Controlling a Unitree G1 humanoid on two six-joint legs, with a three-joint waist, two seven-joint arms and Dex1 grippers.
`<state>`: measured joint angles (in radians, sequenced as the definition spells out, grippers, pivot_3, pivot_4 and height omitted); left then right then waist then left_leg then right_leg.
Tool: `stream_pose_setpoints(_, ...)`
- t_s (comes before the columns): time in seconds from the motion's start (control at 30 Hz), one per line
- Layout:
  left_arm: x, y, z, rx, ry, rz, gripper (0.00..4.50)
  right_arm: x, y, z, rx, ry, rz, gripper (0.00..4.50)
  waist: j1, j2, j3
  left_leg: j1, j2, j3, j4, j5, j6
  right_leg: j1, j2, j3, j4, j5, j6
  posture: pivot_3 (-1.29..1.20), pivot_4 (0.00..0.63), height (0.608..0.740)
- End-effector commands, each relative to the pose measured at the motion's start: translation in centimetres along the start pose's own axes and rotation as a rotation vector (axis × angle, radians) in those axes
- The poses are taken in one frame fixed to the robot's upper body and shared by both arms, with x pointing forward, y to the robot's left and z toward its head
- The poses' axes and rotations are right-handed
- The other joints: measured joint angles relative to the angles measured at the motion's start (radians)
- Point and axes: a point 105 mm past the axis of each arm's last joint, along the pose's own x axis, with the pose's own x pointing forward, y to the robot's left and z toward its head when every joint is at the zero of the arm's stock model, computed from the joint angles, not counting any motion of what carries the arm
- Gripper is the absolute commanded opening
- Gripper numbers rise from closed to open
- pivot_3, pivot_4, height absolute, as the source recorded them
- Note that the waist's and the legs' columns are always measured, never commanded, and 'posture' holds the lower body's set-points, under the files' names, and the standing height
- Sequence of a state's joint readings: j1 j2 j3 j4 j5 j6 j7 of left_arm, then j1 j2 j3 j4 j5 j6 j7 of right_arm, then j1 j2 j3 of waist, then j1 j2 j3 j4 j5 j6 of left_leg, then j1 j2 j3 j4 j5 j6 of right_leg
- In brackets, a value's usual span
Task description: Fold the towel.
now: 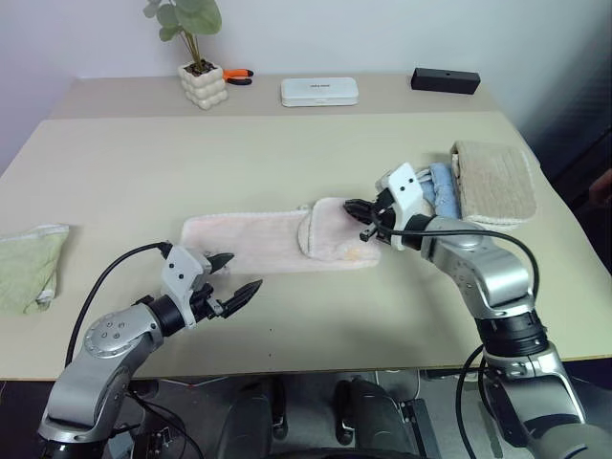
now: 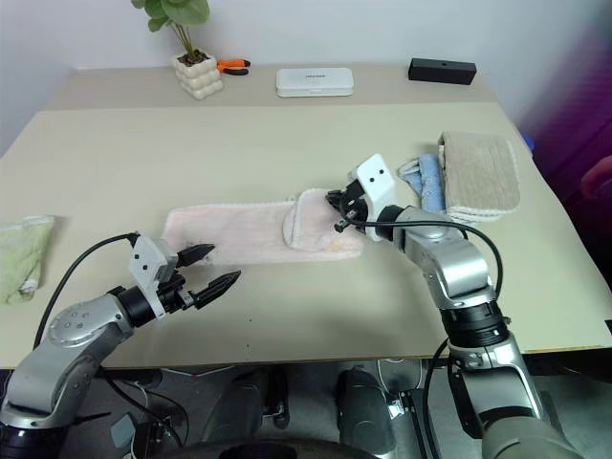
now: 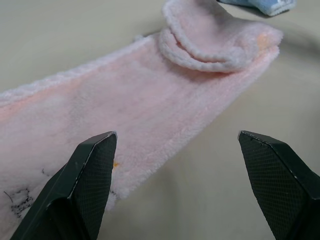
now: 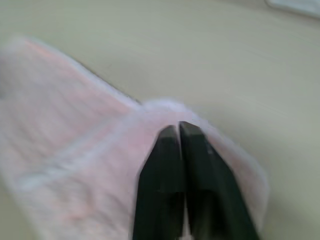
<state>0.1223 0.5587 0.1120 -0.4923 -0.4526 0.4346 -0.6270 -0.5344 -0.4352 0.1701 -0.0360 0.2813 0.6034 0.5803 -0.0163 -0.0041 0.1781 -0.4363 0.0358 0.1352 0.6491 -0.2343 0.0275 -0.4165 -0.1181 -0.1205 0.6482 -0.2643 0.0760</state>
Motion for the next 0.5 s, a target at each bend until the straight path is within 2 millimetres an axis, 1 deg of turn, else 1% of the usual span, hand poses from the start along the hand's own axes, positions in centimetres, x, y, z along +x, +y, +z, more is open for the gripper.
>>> stream_pose_setpoints(0.03,-0.5,0.3,0.6,0.004,-0.030,0.035,3.99,1.3,1.7,-0.5,-0.068,-0.002,0.076,0.04,0.000,0.000,0.000,0.000,0.000,0.000,0.000,0.001,-0.001,0.000,0.000,0.000,0.000,0.000,0.000,0.00,0.150,0.740)
stream_pose_setpoints(0.13,-1.0,0.4,0.0,-0.006,-0.022,0.072,3.99,2.3,3.6,-2.8,-0.088,0.050,0.133,0.04,0.000,0.000,0.000,0.000,0.000,0.000,0.000,0.001,-0.002,0.000,0.000,0.000,0.000,0.000,0.000,0.00,0.150,0.740)
stream_pose_setpoints(0.17,-1.2,0.4,-0.1,-0.009,-0.021,0.084,3.99,2.4,3.9,-3.2,-0.095,0.056,0.142,0.04,0.000,0.000,0.000,0.000,0.000,0.000,0.000,0.001,-0.002,0.000,0.000,0.000,0.000,0.000,0.000,0.00,0.150,0.740)
stream_pose_setpoints(0.27,-1.7,0.5,-0.3,-0.018,-0.022,0.114,3.99,2.5,4.2,-2.9,-0.094,0.040,0.147,0.04,0.000,-0.001,-0.001,0.000,0.000,0.000,0.000,0.001,-0.001,0.000,0.000,0.000,0.000,0.000,0.000,0.00,0.150,0.740)
stream_pose_setpoints(0.37,-2.5,0.6,-0.8,-0.061,-0.026,0.184,3.99,2.0,3.0,-0.7,-0.128,-0.035,0.112,0.04,-0.002,-0.001,-0.001,0.000,0.000,0.000,0.000,0.000,0.000,0.000,0.000,0.000,0.000,0.000,0.000,0.00,0.150,0.740)
stream_pose_setpoints(0.4,-2.7,0.7,-0.9,-0.071,-0.027,0.200,3.99,1.8,2.7,-0.2,-0.140,-0.049,0.106,0.04,-0.002,-0.001,-0.001,0.000,0.000,0.000,0.000,0.000,0.000,0.000,0.000,0.000,0.000,0.000,0.000,0.00,0.150,0.740)
stream_pose_setpoints(0.43,-3.0,0.7,-1.0,-0.123,-0.046,0.238,3.99,1.5,2.6,0.9,-0.189,-0.077,0.116,0.27,-0.001,-0.001,-0.001,0.000,0.000,0.000,0.000,0.000,0.000,0.000,0.000,0.000,0.000,0.000,0.000,0.00,0.150,0.740)
stream_pose_setpoints(0.5,-3.6,0.9,-1.2,-0.201,-0.071,0.305,3.99,0.9,2.7,2.4,-0.253,-0.121,0.146,0.96,0.000,-0.001,0.000,0.000,0.000,0.000,0.000,0.000,0.001,0.000,-0.001,0.000,0.000,0.000,0.000,0.00,0.150,0.740)
